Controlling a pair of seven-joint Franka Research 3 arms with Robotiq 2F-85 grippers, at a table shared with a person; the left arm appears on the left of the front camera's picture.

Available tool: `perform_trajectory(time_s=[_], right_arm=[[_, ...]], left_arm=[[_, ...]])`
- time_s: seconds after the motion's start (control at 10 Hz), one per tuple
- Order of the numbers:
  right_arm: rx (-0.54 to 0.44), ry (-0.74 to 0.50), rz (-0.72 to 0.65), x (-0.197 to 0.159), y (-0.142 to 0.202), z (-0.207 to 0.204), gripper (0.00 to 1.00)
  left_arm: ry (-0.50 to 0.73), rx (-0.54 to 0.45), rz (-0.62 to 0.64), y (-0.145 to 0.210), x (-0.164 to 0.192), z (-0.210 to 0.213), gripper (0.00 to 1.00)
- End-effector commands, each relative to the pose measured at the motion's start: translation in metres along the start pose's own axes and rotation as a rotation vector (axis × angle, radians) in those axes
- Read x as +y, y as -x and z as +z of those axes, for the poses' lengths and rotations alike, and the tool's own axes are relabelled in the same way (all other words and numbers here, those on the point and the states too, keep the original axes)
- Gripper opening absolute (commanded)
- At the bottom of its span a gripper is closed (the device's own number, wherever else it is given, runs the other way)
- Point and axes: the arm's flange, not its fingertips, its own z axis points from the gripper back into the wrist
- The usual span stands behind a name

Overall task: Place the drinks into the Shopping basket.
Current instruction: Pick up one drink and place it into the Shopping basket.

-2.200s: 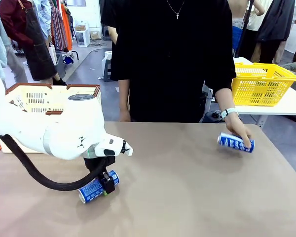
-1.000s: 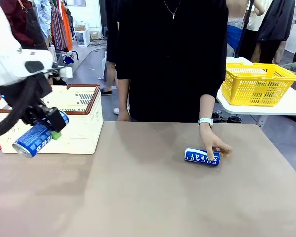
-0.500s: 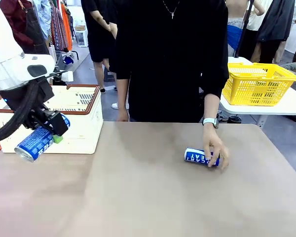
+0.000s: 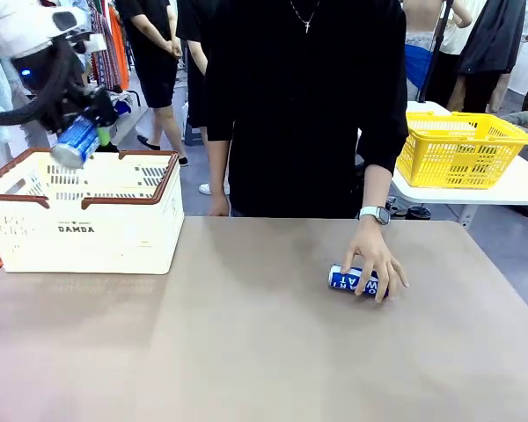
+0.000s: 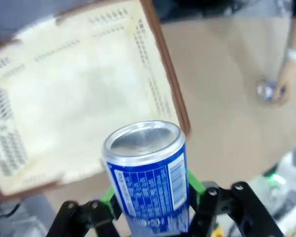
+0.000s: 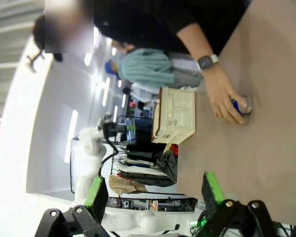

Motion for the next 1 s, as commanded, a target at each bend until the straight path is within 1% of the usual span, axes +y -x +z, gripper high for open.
perform_trajectory(time_s=[0.0, 0.1, 0.2, 0.4, 0.5, 0.6, 0.8, 0.9], right_arm=[[-0.013, -0.024, 0.026, 0.003, -0.003, -0.002, 1.00], [-0.013, -0.024, 0.026, 0.003, -0.003, -0.002, 1.00], [-0.013, -0.024, 0.026, 0.003, -0.003, -0.002, 1.00], [-0.013, -0.024, 0.026, 0.003, -0.003, -0.002, 1.00], [-0.013, -0.024, 0.026, 0.003, -0.003, -0.002, 1.00], [-0.013, -0.024, 0.026, 0.003, -0.003, -0.002, 1.00], [-0.013, -0.024, 0.026, 0.003, -0.003, -0.002, 1.00], [-0.013, -0.024, 0.026, 0.003, -0.003, -0.002, 1.00]], left_arm=[[-0.008, 0.010, 0.084, -0.063, 0.006, -0.019, 0.00], [-0.024, 0.045, 0.116, -0.079, 0.021, -0.044, 0.00], [-0.016, 0.089, 0.134, -0.083, 0.031, -0.063, 0.00], [-0.039, 0.119, 0.168, -0.078, 0.036, -0.080, 0.00], [0.073, 0.440, 0.121, -0.065, 0.020, -0.071, 0.00], [-0.022, 0.107, 0.138, -0.082, 0.045, -0.101, 0.00], [-0.022, 0.107, 0.138, -0.082, 0.045, -0.101, 0.00], [0.002, 0.202, 0.133, -0.073, 0.037, -0.101, 0.00]])
